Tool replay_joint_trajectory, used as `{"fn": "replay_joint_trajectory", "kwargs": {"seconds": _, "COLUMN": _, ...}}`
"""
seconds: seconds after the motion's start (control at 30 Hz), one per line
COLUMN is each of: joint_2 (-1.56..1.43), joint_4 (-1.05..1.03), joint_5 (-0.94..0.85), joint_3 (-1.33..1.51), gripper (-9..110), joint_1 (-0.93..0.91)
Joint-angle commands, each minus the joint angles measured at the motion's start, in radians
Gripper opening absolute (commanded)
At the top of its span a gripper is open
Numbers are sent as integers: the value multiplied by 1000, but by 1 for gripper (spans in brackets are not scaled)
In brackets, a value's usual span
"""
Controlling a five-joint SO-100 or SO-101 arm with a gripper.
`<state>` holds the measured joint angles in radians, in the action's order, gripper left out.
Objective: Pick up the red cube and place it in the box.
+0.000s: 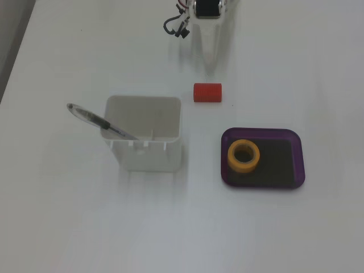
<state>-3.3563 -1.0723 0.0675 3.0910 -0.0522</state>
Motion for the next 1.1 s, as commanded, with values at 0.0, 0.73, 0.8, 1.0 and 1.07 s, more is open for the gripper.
{"fn": "replay_joint_trajectory", "kwargs": {"seconds": 0.0, "joint_2": -101, "joint_4": 12, "joint_5": -3, "joint_3": 8, "gripper": 4, "joint_1": 9}}
{"fn": "replay_joint_trajectory", "kwargs": {"seconds": 0.73, "joint_2": -52, "joint_4": 150, "joint_5": -43, "joint_3": -158, "gripper": 4, "joint_1": 49}}
{"fn": "replay_joint_trajectory", "kwargs": {"seconds": 0.8, "joint_2": 31, "joint_4": 163, "joint_5": -64, "joint_3": -158, "gripper": 4, "joint_1": 49}}
{"fn": "replay_joint_trajectory", "kwargs": {"seconds": 1.0, "joint_2": 442, "joint_4": 198, "joint_5": -55, "joint_3": -422, "gripper": 6, "joint_1": 60}}
{"fn": "replay_joint_trajectory", "kwargs": {"seconds": 1.07, "joint_2": 618, "joint_4": 192, "joint_5": -54, "joint_3": -534, "gripper": 10, "joint_1": 61}}
